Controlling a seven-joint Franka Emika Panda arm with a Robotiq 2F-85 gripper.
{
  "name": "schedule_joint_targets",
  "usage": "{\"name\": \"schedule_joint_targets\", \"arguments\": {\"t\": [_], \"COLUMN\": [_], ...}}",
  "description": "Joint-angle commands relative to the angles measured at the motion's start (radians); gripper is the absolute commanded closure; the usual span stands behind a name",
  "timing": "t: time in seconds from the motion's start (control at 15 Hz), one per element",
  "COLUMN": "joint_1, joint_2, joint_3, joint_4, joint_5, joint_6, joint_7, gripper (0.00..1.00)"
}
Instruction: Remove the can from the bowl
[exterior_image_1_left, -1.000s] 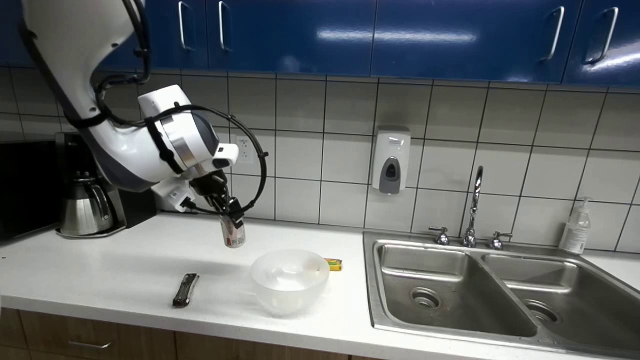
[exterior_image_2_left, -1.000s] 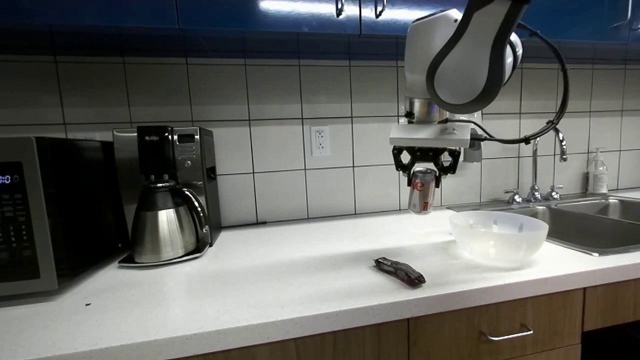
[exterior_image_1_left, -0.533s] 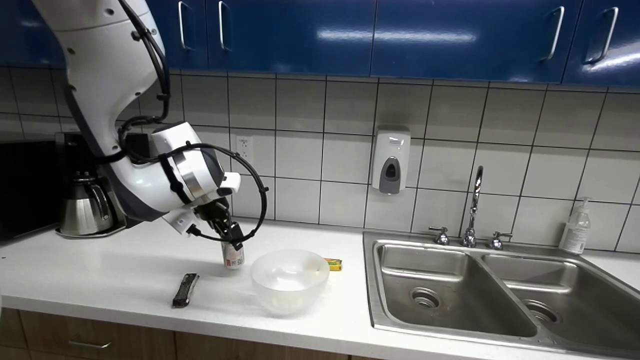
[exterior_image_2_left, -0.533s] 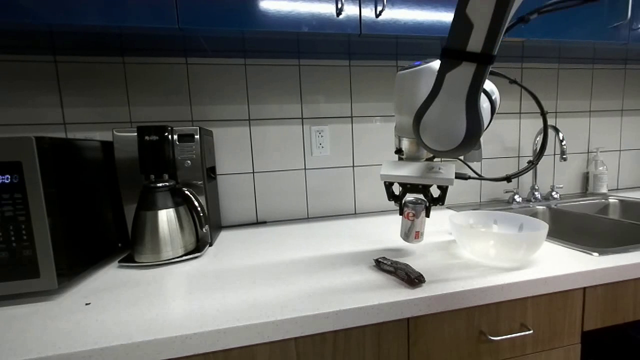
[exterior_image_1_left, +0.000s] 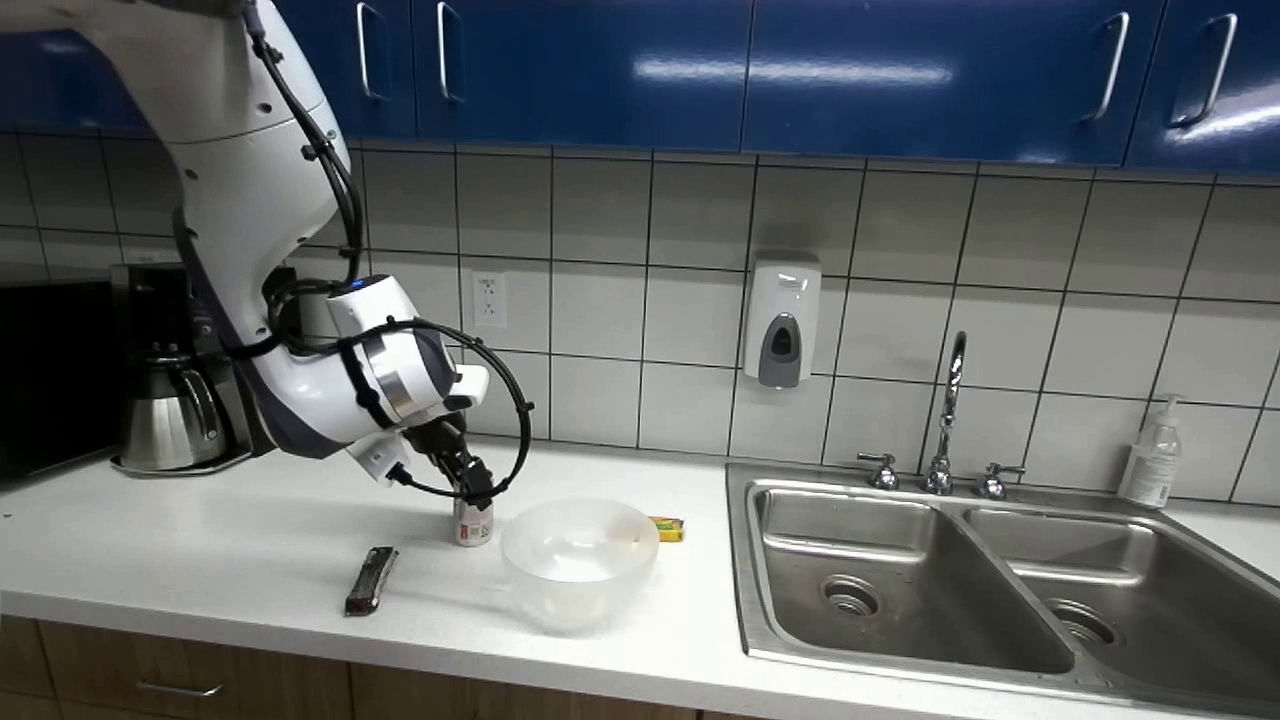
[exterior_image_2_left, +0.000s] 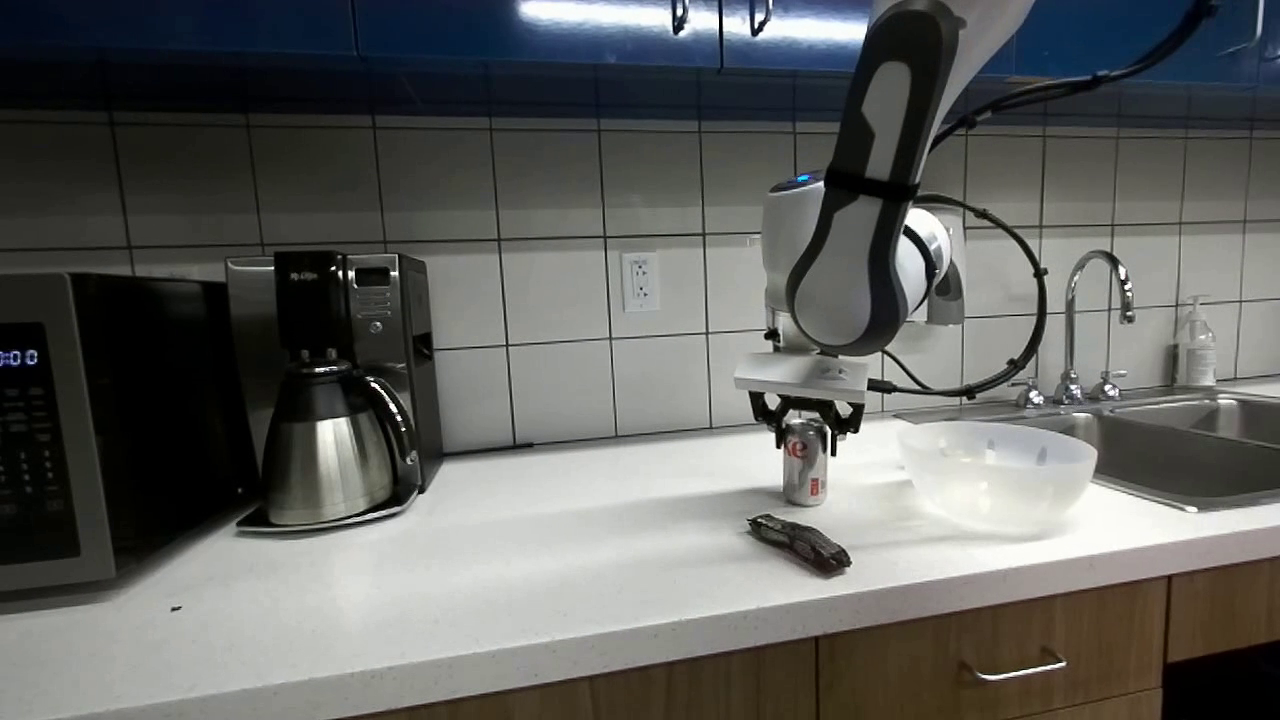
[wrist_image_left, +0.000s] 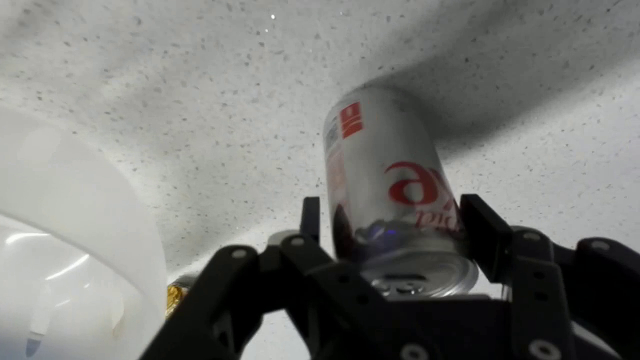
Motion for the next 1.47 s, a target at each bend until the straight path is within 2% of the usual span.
{"name": "schedule_joint_targets", "arguments": {"t": [0.0, 0.4, 0.93, 1.07, 1.4], "joint_1": [-0.042, -0.05, -0.015, -0.027, -0.1], "joint_2": [0.033, -0.011, -0.205, -0.275, -0.479], "joint_3": [0.04, 0.049, 0.054, 0.086, 0.245], "joint_4": [0.064, 0.065, -0.004, -0.043, -0.194], "joint_5": [0.035, 0.033, 0.017, 0.058, 0.24], "joint_6": [-0.02, -0.07, -0.18, -0.223, -0.341], "joint_7": [-0.038, -0.064, -0.106, -0.152, -0.301], "gripper": [0.01, 0.0, 0.0, 0.0, 0.0]}}
